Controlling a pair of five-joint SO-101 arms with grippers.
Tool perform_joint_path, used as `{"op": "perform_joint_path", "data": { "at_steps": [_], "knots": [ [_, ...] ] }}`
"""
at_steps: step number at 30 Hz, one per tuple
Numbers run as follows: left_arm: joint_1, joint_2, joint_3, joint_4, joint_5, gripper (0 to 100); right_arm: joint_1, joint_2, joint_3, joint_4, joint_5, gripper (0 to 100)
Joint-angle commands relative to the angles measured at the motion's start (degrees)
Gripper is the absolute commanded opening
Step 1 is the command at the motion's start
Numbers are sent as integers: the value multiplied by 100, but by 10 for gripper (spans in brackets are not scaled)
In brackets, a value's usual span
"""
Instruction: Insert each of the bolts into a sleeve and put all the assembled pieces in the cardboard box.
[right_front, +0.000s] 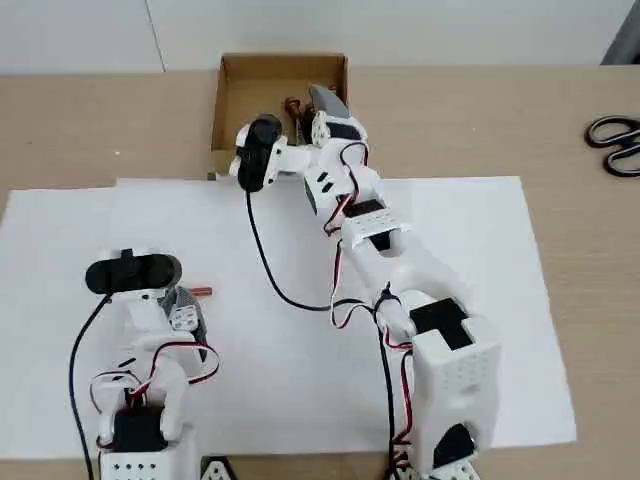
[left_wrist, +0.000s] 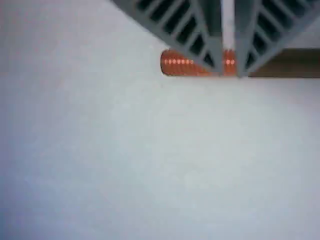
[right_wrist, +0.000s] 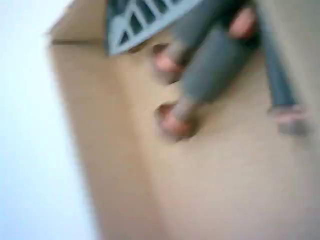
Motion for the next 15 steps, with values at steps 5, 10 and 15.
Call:
{"op": "perform_joint_path", "data": {
  "at_steps": [5, 10, 15],
  "knots": [
    [-26, -62, -40, -53, 44, 6, -57, -813, -273, -75, 62, 16],
    [-26, -62, -40, -53, 44, 6, -57, -1481, 378, -66, 62, 2],
    [-26, -62, -40, -53, 44, 6, -22, -2554, 1292, 734, 26, 2]
  ]
}}
